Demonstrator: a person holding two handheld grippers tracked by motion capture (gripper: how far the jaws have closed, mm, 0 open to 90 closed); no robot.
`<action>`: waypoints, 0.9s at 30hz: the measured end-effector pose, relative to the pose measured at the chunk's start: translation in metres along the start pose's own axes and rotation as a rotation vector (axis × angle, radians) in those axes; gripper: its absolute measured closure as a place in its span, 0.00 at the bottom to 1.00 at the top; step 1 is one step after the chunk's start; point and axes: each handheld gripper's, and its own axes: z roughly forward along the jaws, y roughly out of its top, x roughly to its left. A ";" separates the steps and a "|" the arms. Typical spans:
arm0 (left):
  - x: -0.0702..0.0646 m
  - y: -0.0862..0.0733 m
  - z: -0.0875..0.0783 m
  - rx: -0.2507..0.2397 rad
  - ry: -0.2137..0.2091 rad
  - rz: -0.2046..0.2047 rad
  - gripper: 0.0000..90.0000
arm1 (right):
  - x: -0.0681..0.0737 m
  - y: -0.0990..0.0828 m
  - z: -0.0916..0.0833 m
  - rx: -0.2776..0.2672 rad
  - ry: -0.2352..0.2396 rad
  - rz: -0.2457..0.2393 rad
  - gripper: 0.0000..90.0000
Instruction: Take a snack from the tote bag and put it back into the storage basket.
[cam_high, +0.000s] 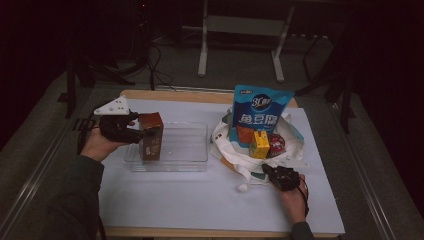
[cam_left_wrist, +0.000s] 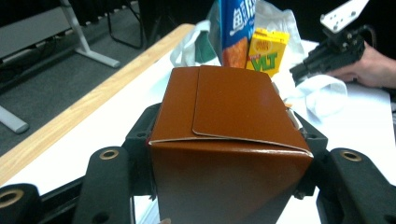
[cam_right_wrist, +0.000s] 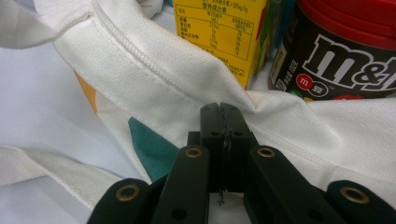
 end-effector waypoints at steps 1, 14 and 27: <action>0.000 0.000 0.000 0.000 0.000 0.000 0.47 | 0.000 0.000 0.000 0.000 0.000 0.000 0.99; -0.002 0.000 0.020 0.090 -0.041 0.029 0.47 | 0.000 0.000 0.000 0.000 -0.002 0.000 0.99; 0.005 0.011 0.049 0.191 -0.126 0.036 0.47 | 0.000 0.000 0.000 0.000 0.002 0.006 0.99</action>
